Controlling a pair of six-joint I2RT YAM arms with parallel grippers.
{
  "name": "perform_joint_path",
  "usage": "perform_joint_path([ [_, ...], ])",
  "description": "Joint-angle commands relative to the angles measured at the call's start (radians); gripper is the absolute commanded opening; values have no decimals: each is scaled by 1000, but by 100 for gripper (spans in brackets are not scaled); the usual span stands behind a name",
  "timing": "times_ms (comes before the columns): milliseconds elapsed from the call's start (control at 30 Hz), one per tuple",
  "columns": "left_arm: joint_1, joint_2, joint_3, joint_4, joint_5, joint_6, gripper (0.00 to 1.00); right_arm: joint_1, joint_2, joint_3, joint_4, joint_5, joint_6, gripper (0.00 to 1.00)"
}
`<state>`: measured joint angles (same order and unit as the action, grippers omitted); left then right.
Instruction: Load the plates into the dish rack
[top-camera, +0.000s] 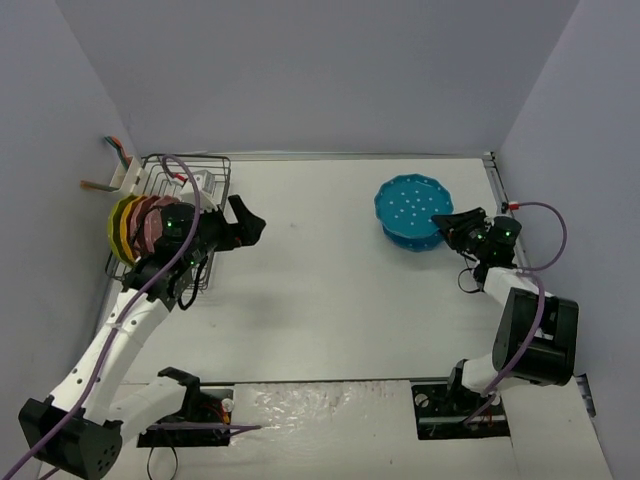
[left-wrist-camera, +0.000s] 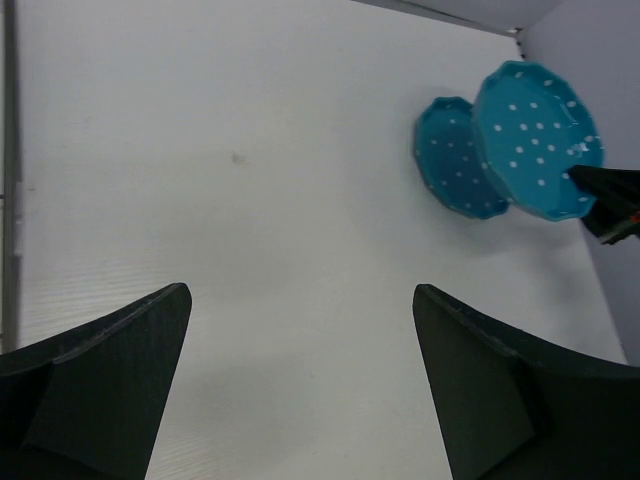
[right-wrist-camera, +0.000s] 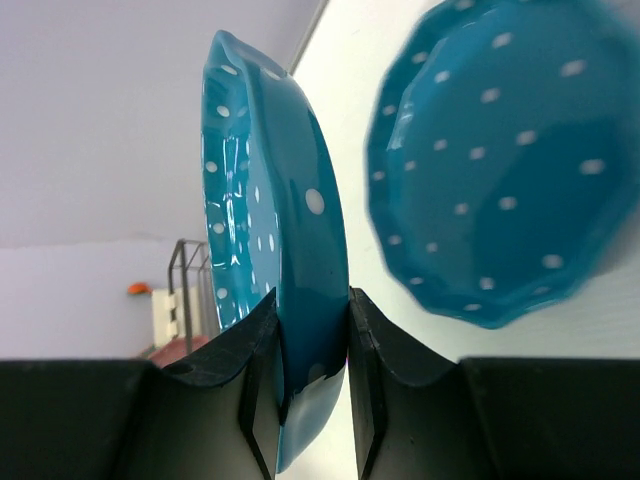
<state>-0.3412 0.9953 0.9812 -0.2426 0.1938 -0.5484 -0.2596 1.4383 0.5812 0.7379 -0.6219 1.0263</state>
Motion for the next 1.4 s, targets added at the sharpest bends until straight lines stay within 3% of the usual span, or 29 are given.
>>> perform_joint_path([
  [0,-68,77,79,171,50,-198,91,127,-63,80,329,-181,115,0],
  [200,-168,209,127,274,39,-237,94,258,-59,90,453,-202,194,0],
  [533,-199,328,148,376,75,-298,94,388,-64,101,526,-216,236,0],
  [700,-199,349,121,470,116,-382,87,408,-57,98,564,-225,247,0],
  [967,-202,361,99,526,175,-439,58,418,-33,81,637,-236,282,0],
  [1233,-202,337,68,540,194,-459,16,427,-6,72,660,-247,268,1],
  [1367,-199,315,73,515,181,-431,0,431,-3,64,651,-258,246,18],
])
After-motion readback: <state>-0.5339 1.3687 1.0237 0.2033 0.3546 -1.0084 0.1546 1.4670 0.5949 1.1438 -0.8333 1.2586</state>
